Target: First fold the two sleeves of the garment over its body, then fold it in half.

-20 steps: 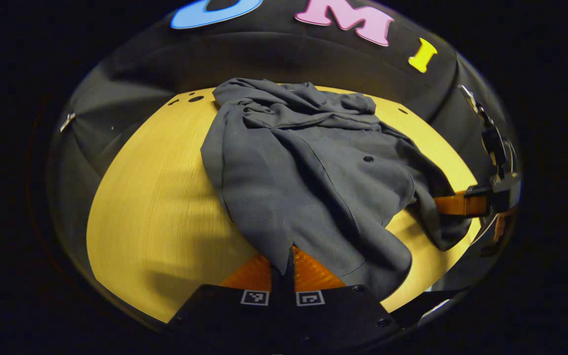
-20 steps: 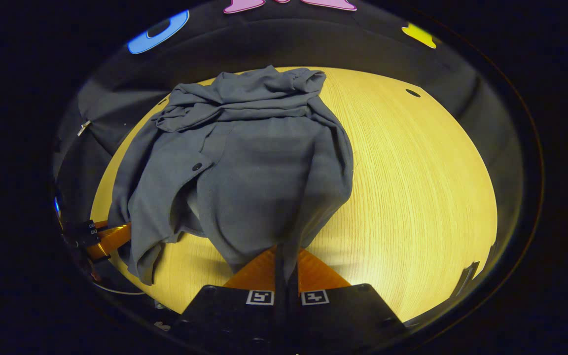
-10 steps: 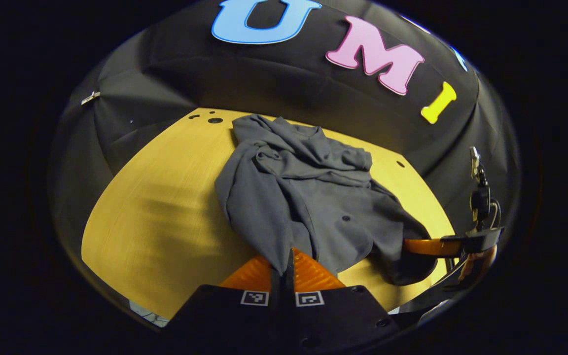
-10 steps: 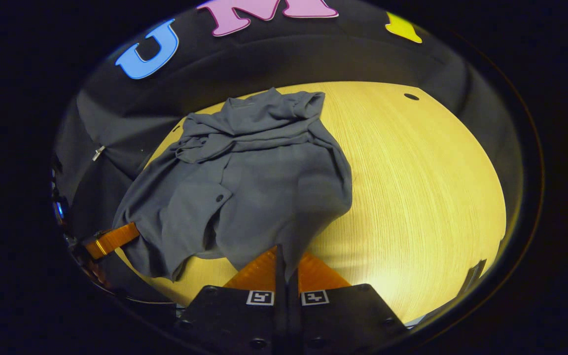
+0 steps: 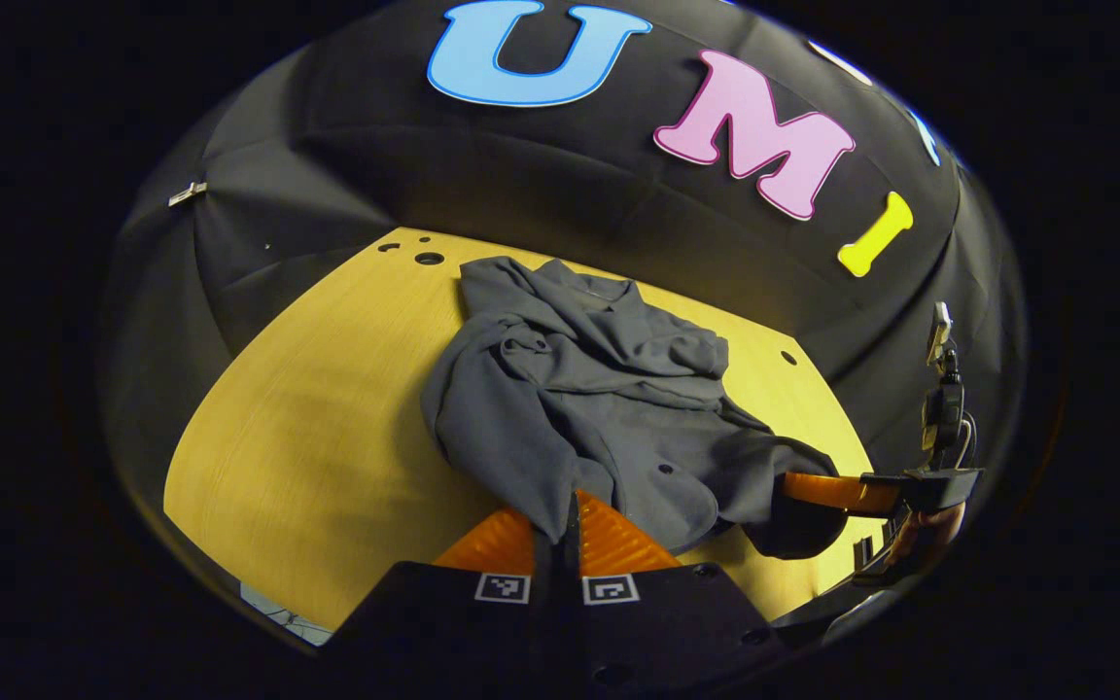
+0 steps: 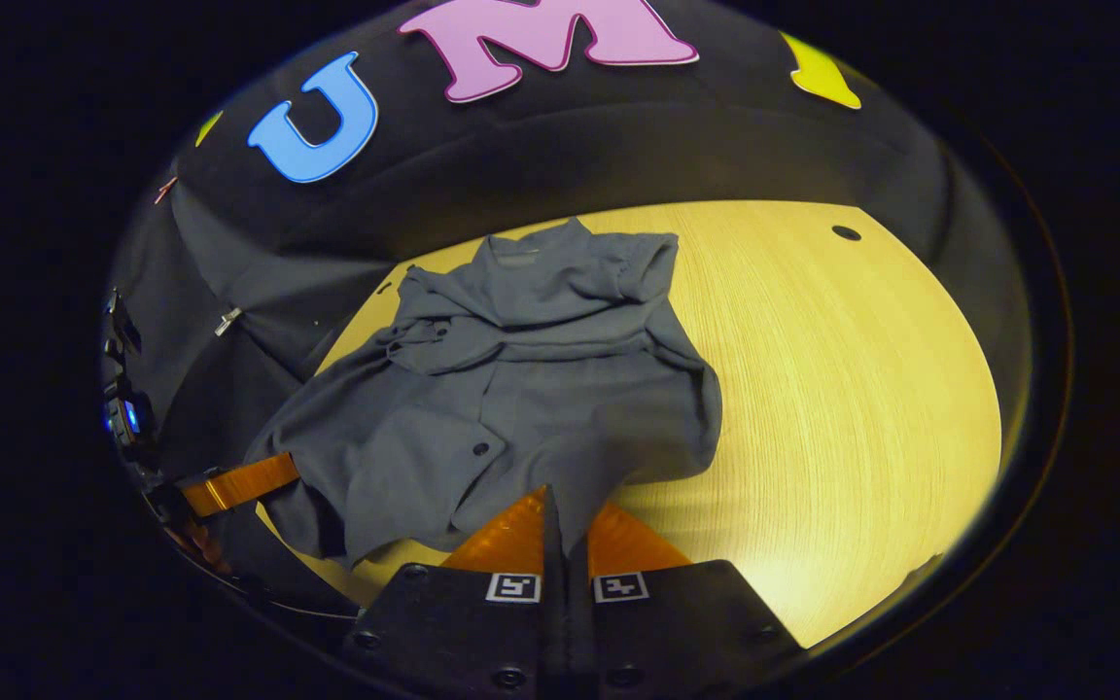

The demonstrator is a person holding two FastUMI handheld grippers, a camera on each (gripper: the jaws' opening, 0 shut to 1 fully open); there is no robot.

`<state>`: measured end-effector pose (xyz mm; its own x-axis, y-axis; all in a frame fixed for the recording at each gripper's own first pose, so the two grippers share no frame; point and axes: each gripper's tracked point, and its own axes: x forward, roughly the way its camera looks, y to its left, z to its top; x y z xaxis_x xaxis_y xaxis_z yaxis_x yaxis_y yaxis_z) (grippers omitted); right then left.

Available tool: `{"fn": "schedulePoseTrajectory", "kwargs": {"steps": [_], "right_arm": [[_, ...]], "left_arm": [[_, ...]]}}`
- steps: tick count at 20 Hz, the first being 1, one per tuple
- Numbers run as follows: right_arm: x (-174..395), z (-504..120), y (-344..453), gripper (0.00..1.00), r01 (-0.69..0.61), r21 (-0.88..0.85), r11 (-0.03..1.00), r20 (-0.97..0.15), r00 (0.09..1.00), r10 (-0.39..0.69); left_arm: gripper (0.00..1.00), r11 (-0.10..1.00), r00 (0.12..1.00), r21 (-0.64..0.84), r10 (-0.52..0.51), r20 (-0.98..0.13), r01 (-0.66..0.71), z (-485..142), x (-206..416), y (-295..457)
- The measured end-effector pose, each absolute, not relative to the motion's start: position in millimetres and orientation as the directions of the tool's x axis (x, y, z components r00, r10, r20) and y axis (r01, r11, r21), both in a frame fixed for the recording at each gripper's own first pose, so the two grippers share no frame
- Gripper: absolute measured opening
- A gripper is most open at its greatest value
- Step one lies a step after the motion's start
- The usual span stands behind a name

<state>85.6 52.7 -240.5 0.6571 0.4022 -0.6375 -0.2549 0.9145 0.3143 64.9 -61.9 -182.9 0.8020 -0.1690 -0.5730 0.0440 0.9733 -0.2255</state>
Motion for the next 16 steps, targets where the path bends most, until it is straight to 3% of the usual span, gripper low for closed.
{"fn": "schedulePoseTrajectory", "kwargs": {"steps": [6, 7, 8, 16], "right_arm": [[117, -215, 56, 0.05, -0.312, 0.293, 0.904, -0.583, 0.69, 0.428], [122, -210, 56, 0.0, -0.32, 0.293, 0.901, -0.574, 0.694, 0.434], [129, -205, 57, 0.05, -0.325, 0.295, 0.898, -0.562, 0.702, 0.438], [176, -182, 65, 0.05, -0.371, 0.282, 0.885, -0.5, 0.73, 0.465]], "left_arm": [[0.05, 0.97, 0.839, -0.241, -0.153, -0.522, 0.027, -154, 94, -63], [0.06, 0.97, 0.846, -0.242, -0.147, -0.513, 0.022, -149, 99, -62], [0.06, 0.969, 0.851, -0.245, -0.143, -0.505, 0.017, -145, 105, -62], [0.05, 0.968, 0.876, -0.25, -0.123, -0.467, 0.002, -122, 137, -63]]}}
